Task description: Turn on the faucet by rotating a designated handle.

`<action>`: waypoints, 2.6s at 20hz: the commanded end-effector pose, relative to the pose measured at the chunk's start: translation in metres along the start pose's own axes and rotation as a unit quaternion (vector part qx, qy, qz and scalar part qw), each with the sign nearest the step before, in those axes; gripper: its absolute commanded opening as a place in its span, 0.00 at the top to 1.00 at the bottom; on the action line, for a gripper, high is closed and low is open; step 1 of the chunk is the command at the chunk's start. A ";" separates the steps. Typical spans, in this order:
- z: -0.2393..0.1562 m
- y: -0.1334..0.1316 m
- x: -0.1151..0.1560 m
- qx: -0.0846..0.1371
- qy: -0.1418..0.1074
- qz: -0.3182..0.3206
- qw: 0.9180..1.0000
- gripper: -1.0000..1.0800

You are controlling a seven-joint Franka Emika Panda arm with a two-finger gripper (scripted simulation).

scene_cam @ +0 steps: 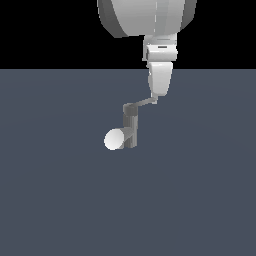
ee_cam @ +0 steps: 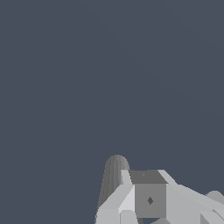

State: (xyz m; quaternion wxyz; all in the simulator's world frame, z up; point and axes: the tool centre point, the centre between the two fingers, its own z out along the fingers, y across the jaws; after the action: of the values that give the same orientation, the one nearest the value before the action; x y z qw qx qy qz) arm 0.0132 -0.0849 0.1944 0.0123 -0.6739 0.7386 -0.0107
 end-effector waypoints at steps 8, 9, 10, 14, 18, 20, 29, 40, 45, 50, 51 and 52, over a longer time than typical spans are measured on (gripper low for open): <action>0.004 0.022 -0.011 -0.006 0.000 0.003 1.000 1.00; 0.005 0.025 -0.013 -0.006 0.000 0.003 1.000 1.00; 0.005 0.028 -0.014 -0.007 0.000 0.004 1.000 1.00; 0.007 0.039 -0.020 -0.009 0.001 0.005 1.000 1.00; 0.008 0.050 -0.026 -0.012 0.001 0.006 1.000 1.00; 0.009 0.055 -0.029 -0.013 0.001 0.007 1.000 1.00; 0.002 0.061 -0.042 -0.005 0.000 0.013 1.000 1.00; 0.011 0.073 -0.109 -0.016 0.002 0.009 1.000 1.00; 0.002 0.056 -0.091 -0.006 0.001 0.030 1.000 1.00; 0.005 0.047 -0.112 -0.009 0.001 0.023 1.000 1.00; 0.006 0.045 -0.116 -0.010 0.001 0.022 1.000 1.00; 0.006 0.043 -0.120 -0.010 0.001 0.021 1.000 1.00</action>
State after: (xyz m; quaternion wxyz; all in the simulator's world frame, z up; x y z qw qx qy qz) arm -0.0232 0.0126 0.1938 0.0050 -0.6440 0.7650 -0.0063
